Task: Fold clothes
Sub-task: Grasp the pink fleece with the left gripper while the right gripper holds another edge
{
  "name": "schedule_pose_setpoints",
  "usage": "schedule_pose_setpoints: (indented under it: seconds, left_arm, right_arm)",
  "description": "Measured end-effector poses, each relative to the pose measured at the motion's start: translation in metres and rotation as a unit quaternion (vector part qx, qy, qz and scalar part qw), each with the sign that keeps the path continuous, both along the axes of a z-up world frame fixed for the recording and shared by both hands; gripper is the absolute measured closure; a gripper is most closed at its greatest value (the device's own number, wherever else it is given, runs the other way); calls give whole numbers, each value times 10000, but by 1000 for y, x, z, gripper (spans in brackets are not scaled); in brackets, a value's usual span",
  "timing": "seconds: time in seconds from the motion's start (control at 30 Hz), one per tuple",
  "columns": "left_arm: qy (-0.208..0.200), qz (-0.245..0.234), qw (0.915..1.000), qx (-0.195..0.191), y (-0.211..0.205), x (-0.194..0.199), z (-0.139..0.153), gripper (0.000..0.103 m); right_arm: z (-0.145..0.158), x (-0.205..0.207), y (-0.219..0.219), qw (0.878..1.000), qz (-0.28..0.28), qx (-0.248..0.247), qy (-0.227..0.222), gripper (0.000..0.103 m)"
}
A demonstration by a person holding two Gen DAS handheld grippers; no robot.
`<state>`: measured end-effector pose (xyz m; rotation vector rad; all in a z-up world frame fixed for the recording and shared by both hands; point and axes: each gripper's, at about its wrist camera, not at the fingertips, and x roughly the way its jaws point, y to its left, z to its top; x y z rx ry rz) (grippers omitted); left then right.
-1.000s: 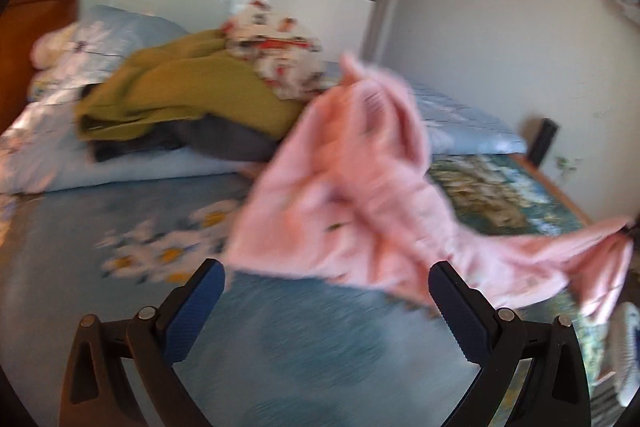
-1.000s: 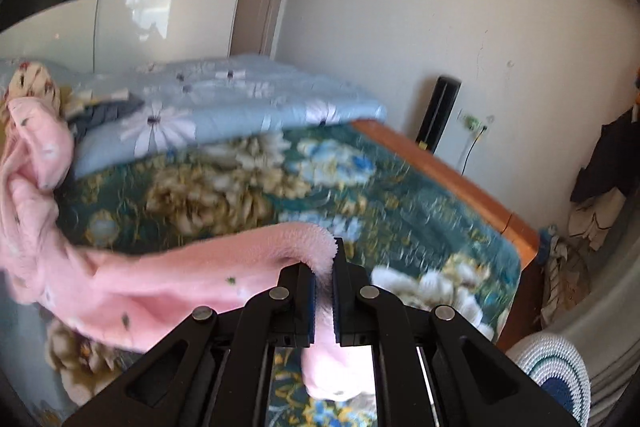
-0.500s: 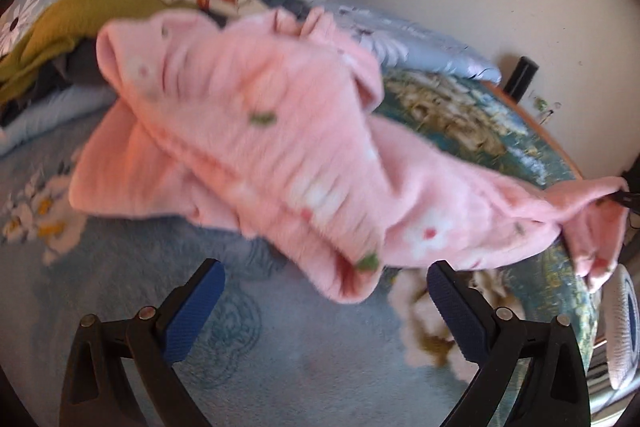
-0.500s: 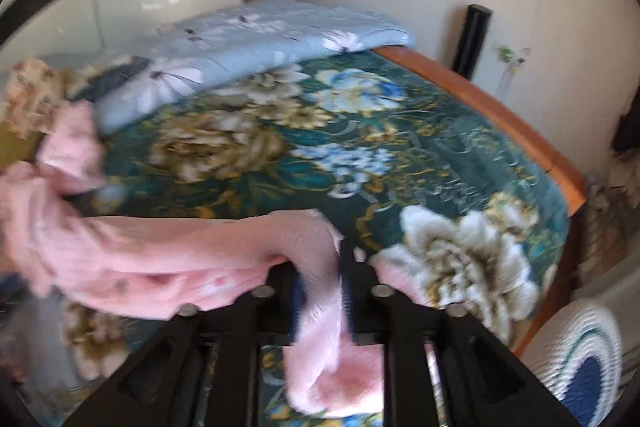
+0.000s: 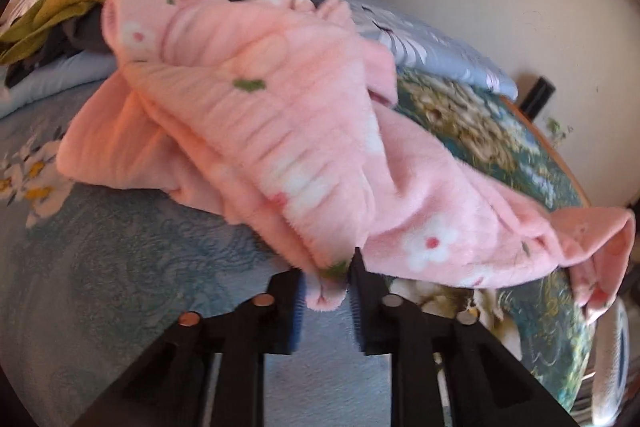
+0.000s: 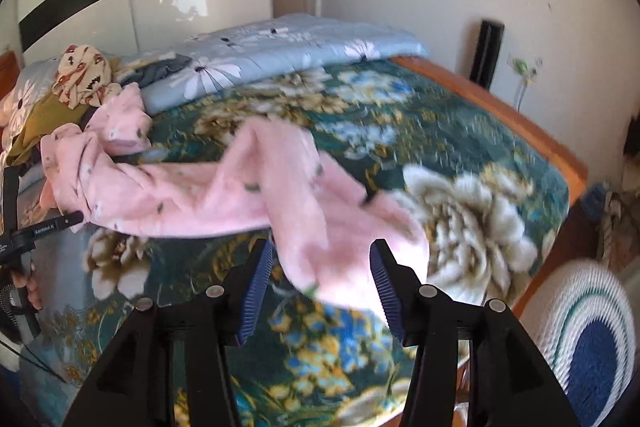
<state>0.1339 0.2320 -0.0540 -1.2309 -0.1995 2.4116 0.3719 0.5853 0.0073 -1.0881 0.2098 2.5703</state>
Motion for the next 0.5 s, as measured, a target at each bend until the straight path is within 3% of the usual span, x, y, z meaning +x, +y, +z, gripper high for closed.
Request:
schedule_pose_setpoints:
  seconds: [0.13,0.2,0.3,0.33,0.37,0.43,0.5]
  left_arm:
    - [424,220,9988,133,-29,8,33,88]
    - [799,385,9960,123,-52,14,59,88]
    - [1220,697,9900,133,-99,23,93,88]
    - [1340,802,9876,138,-115,27,104,88]
    - [1452,905,9852,108,-132,32,114,88]
    - [1587,1058,9816,55,-159,46,127,88]
    - [1653,1171,9793,6,-184,64,134,88]
  right_arm:
    - [-21,-10,-2,9997,130,14,-208,51]
    - [-29,-23,-4,9992,182,201,-297,51]
    - [-37,-41,7,9996,-34,83,-279,51]
    - [-39,-46,13,9995,-152,-24,-274,55]
    - [-40,-50,18,9991,-266,-156,-277,76]
    - [-35,-50,26,9986,-407,-275,-173,98]
    - [-28,-48,33,9979,-540,-358,-31,99]
